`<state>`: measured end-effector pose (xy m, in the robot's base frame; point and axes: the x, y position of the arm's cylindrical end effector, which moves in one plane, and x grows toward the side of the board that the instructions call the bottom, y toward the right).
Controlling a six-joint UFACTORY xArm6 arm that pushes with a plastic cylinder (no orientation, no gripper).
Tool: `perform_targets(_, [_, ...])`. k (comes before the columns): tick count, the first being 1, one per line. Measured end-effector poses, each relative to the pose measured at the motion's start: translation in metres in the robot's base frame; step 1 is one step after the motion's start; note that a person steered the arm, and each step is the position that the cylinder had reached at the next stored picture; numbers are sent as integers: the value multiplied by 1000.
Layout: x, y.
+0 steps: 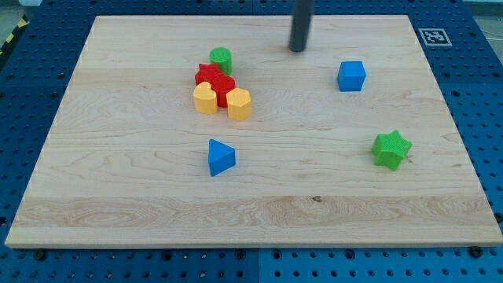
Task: Push the green circle to the top right of the red star
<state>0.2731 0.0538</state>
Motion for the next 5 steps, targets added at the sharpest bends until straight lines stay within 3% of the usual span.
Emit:
perform_targets(2, [-11, -142])
perform_targets(3, [6, -164])
perform_targets(5, [25, -102])
